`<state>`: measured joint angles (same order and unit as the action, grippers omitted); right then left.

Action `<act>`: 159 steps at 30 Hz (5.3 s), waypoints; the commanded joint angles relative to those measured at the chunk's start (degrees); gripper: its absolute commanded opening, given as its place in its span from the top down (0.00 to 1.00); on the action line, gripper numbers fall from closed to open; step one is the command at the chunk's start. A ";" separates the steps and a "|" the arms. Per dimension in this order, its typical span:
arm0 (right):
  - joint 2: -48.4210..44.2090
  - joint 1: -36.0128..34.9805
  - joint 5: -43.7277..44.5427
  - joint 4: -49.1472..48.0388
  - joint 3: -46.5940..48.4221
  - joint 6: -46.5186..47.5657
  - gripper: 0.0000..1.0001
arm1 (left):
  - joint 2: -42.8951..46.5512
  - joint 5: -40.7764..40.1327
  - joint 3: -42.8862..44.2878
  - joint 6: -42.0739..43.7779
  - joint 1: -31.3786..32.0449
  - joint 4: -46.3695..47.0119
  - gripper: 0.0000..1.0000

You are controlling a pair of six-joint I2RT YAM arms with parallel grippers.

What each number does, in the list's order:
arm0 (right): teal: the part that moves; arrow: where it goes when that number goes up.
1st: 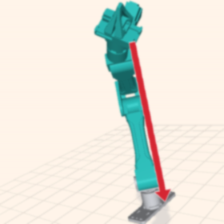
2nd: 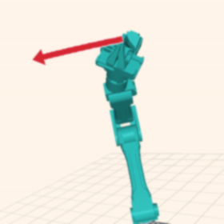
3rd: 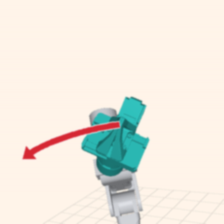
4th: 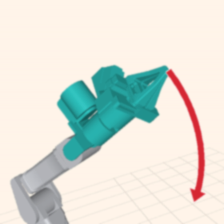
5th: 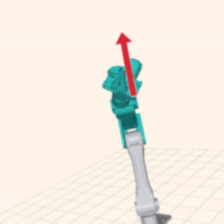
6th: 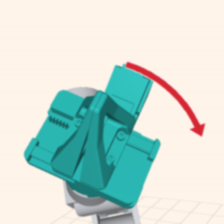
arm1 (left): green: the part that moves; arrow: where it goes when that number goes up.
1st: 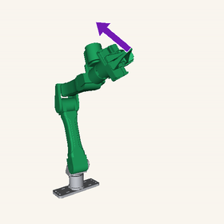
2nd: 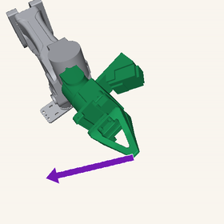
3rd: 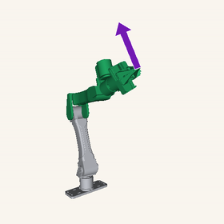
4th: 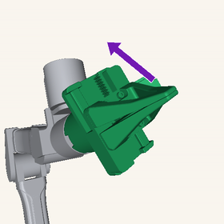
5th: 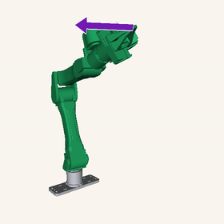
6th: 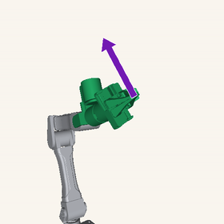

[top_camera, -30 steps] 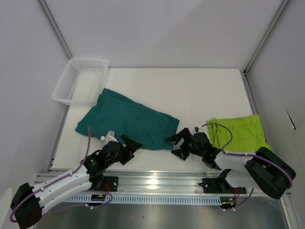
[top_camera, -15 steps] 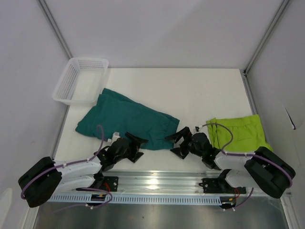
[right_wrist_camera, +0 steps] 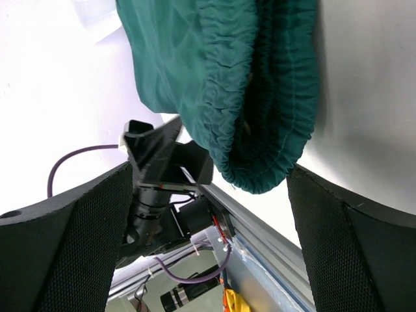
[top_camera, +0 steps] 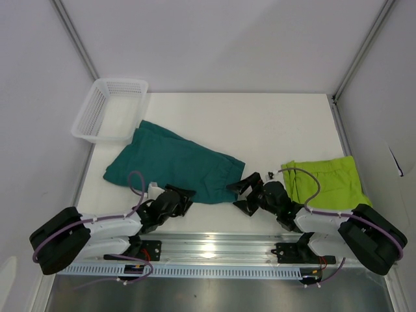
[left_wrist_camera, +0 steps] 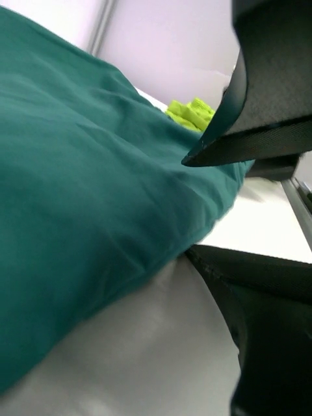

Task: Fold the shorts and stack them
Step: Fold the shorts

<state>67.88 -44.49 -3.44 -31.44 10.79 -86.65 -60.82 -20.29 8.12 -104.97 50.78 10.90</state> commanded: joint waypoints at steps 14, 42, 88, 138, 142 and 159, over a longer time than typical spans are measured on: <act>0.85 -1.48 2.12 -3.62 -2.70 -1.41 0.02 | -12.49 -3.96 1.46 -0.50 1.07 4.32 1.00; 25.81 2.21 -0.69 -21.47 1.25 3.59 0.04 | 6.59 -2.30 -3.64 3.28 2.39 -4.48 1.00; 24.88 11.79 -6.42 -2.44 8.18 21.60 1.00 | 1.23 0.26 3.83 11.61 2.13 -5.36 0.25; 18.88 27.70 -14.13 59.91 52.14 57.91 1.00 | -41.65 7.81 40.66 54.26 -17.21 23.12 1.00; 16.42 27.27 -16.50 61.93 53.46 57.65 1.00 | -46.66 7.46 43.12 53.12 -17.21 22.68 1.00; 12.72 21.90 -21.08 65.10 62.15 55.19 1.00 | -52.30 6.06 54.02 55.40 -15.63 11.17 1.00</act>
<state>82.32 -22.09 -21.39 34.48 67.18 -30.48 -112.64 -12.91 59.44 -51.40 34.06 24.71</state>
